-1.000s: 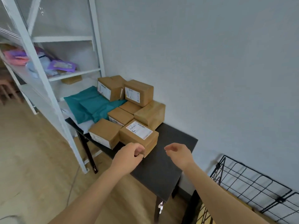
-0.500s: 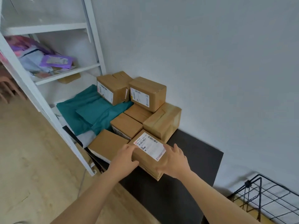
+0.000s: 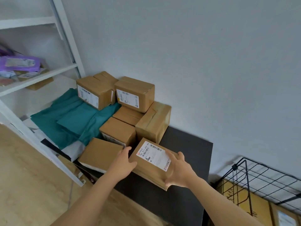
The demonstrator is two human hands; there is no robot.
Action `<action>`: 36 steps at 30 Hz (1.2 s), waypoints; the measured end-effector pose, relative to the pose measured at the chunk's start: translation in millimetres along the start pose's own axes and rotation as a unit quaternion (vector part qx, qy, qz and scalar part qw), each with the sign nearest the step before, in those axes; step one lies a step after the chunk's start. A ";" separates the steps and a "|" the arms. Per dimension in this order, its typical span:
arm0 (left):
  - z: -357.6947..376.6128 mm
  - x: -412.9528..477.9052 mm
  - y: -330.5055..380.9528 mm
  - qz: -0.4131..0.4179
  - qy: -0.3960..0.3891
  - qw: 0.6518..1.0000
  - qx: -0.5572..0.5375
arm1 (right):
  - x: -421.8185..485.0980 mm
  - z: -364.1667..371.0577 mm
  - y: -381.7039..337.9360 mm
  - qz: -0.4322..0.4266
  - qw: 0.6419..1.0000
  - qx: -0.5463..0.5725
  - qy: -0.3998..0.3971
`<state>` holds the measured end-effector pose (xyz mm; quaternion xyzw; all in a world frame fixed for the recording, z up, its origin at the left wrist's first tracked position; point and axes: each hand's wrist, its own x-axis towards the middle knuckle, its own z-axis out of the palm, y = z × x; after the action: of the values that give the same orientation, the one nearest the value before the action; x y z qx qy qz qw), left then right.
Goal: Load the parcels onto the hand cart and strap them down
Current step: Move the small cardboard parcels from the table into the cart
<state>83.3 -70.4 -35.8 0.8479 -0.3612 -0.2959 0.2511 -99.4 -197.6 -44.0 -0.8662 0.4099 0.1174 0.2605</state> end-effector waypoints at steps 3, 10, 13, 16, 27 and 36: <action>5.7 0.7 -1.2 -0.008 -0.019 0.999 -0.026 | -11.4 1.3 7.3 0.019 0.999 0.040 0.010; 15.3 -1.8 1.3 -0.050 -0.062 0.987 -0.137 | -44.4 -1.5 19.6 0.031 0.996 0.078 0.026; 20.0 -6.9 4.4 -0.059 -0.084 0.981 -0.167 | -61.3 -1.6 23.2 0.037 0.995 0.079 0.042; 24.9 -13.2 9.4 -0.067 -0.097 0.969 -0.218 | -78.2 -0.4 25.9 0.051 0.992 0.096 0.063; 60.9 -42.6 44.5 -0.094 -0.136 0.912 -0.377 | -140.9 5.7 25.7 0.101 0.970 0.165 0.150; 90.4 -48.4 92.9 -0.081 -0.185 0.872 -0.447 | -170.9 -7.3 47.9 0.126 0.933 0.266 0.209</action>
<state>-48.9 -109.7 -24.1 0.6014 -0.1609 -0.5963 0.5068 -245.2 -116.0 16.4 -0.7117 0.5769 -0.1476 0.3726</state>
